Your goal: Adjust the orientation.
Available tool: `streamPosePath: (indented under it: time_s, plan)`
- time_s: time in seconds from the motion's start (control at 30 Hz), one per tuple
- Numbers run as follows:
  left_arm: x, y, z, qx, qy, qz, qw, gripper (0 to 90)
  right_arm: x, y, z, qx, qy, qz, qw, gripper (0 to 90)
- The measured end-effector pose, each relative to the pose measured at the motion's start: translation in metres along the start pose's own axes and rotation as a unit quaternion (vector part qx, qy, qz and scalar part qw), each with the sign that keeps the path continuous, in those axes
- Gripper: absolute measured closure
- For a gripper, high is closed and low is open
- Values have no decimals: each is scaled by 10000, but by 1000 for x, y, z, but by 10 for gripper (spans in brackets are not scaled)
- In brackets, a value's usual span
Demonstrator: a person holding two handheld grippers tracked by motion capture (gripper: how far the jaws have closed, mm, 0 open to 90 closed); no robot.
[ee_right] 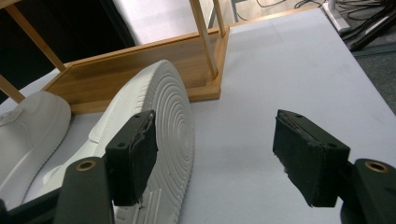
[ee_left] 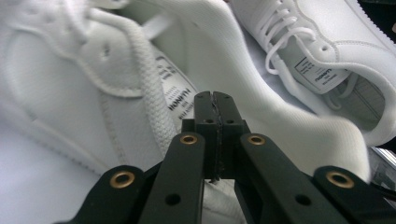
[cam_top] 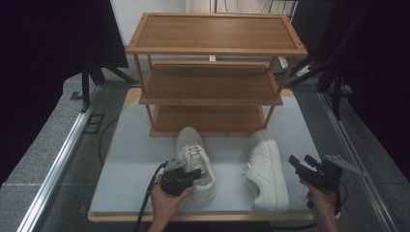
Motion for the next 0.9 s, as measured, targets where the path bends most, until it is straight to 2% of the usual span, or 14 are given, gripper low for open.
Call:
streamPosePath:
  time_s: [0.2, 0.3, 0.47, 0.53, 0.57, 0.63, 0.67, 0.73, 0.8, 0.87, 0.9]
  plan:
    - [-21, 8, 24, -194, -192, -12, 9996, 900, 1, 2, 3, -18, -21, 24, 10000, 301]
    - [-31, 13, 37, -210, -166, -19, 9996, 900, 2, 3, 5, -68, -26, 50, 10000, 301]
    - [-40, 12, 47, -218, -37, -47, 9997, 900, 3, 4, 8, -90, -47, 76, 9999, 301]
    - [-40, 12, 48, -223, 7, -48, 9997, 900, 4, 4, 9, -102, -56, 80, 9999, 301]
    - [-40, 11, 47, -161, 146, 7, 9998, 896, 5, 4, 10, -109, -39, 91, 9999, 301]
    - [-40, 10, 45, -111, 165, -1, 9998, 857, 6, 4, 10, -105, -44, 81, 9999, 301]
    - [-42, 8, 42, -104, 306, -70, 9995, 819, 5, 4, 12, -152, -40, 68, 9999, 302]
    - [-46, 4, 38, -72, 430, -260, 9987, 750, 4, 4, 14, -173, -47, 26, 9998, 310]
    - [-52, -1, 35, 50, 399, -405, 9984, 698, 3, 3, 16, -216, -54, 8, 9998, 318]
    - [-61, -7, 31, 87, 534, -621, 9966, 655, 1, 3, 19, -244, -67, -12, 9997, 325]
    - [-61, -7, 31, 87, 534, -621, 9966, 634, 1, 3, 19, -244, -67, -12, 9997, 325]
Point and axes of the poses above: each handheld gripper's, and its own axes: x roughly forward along the jaws, y roughly out of its underside, z roughly to its left, the point moved 7 cm from there along x, roughly forward along the jaws, and after that the axes turned 12 degrees about x, right-handed, at the moved point
